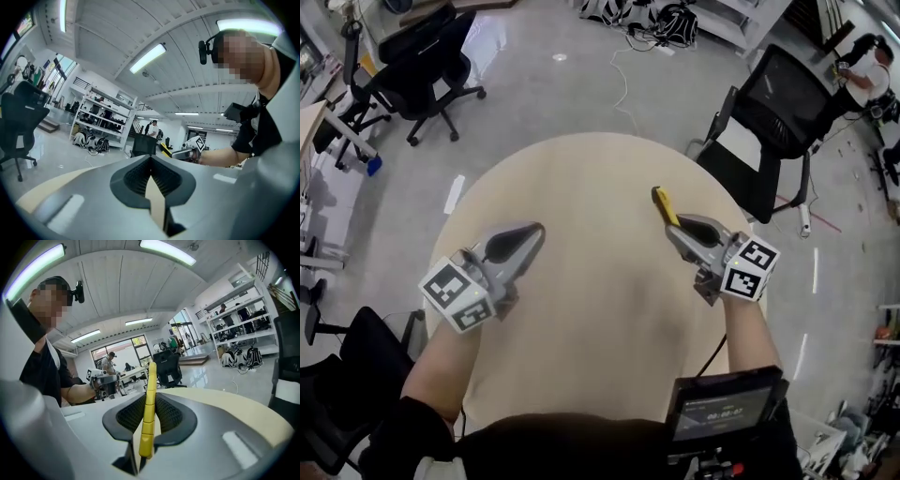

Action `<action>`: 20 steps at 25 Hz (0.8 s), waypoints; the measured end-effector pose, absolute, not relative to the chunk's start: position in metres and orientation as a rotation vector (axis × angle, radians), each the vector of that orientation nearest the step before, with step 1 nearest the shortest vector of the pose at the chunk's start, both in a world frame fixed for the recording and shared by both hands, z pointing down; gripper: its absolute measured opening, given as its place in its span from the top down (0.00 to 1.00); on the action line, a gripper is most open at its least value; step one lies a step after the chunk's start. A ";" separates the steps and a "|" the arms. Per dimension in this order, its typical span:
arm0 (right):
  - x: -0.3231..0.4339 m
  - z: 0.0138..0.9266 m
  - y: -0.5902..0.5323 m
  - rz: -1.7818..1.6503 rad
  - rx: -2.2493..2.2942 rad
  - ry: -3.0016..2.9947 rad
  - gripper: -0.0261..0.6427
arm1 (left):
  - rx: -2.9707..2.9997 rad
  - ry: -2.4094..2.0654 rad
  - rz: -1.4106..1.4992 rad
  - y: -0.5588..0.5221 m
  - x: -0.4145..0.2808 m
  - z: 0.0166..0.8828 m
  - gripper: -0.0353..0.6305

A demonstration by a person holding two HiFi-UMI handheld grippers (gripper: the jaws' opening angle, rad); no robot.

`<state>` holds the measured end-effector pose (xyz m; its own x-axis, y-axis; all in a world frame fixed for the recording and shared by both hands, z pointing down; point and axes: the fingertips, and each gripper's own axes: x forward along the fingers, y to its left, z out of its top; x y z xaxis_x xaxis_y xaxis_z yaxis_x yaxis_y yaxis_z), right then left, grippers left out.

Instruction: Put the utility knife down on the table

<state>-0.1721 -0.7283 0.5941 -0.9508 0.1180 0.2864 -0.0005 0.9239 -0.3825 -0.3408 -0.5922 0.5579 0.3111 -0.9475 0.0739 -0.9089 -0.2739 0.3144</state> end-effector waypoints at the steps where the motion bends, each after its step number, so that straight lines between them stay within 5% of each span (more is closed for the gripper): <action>1: -0.182 0.608 -0.742 0.550 -0.092 -2.757 0.84 | 2.279 -1.676 -0.173 -0.605 -0.344 0.570 0.95; 20: -0.274 0.775 -0.900 0.489 0.015 -2.424 0.84 | 2.318 -1.621 -0.068 -0.696 -0.371 0.683 0.95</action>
